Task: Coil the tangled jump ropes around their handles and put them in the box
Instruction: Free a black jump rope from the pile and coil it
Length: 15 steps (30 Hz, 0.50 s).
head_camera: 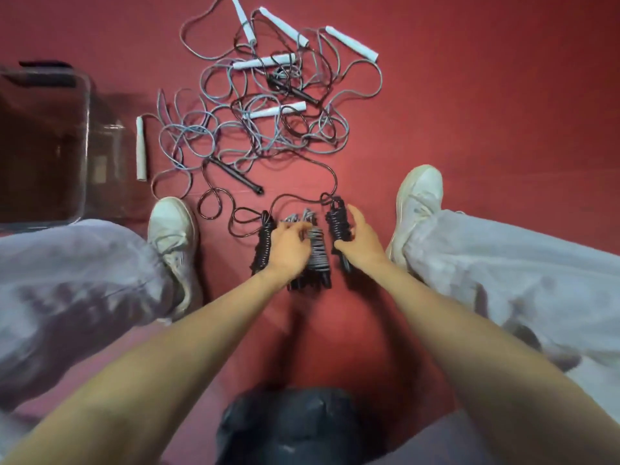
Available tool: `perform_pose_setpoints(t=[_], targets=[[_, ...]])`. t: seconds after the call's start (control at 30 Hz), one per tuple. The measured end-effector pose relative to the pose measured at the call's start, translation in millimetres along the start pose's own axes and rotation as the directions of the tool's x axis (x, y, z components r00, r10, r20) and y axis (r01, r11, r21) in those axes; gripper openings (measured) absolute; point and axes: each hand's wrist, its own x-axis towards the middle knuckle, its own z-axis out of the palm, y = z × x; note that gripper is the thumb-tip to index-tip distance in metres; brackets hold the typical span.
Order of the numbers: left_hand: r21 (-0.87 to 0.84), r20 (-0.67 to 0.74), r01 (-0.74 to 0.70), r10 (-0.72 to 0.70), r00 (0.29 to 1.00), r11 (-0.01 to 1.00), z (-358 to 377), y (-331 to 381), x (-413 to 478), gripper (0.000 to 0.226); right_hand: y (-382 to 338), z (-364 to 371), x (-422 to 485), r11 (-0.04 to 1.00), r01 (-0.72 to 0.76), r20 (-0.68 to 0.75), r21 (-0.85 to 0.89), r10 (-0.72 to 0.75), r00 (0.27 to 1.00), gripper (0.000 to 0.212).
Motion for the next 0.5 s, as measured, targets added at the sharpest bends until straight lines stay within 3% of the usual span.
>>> perform_pose_setpoints(t=[0.07, 0.23, 0.37, 0.5], targets=[[0.127, -0.035, 0.025, -0.021, 0.999, 0.992, 1, -16, -1, 0.047, 8, 14, 4, 0.997, -0.049, 0.042, -0.052, 0.051, 0.998, 0.075], [0.219, -0.041, 0.056, -0.048, 0.998, 0.974, 6, -41, -3, 0.069, 20, 31, 13, 0.986, -0.111, 0.089, -0.125, 0.123, 0.988, 0.075], [0.181, -0.147, 0.089, -0.063, 0.987, 0.979, 2, -48, 5, 0.064, 14, 39, 16, 0.988, -0.045, 0.125, -0.149, 0.064, 0.99, 0.074], [0.262, -0.084, 0.056, -0.035, 0.996, 0.963, -6, -56, 9, 0.063, 6, 46, 23, 0.985, -0.09, 0.126, -0.146, 0.109, 0.986, 0.076]])
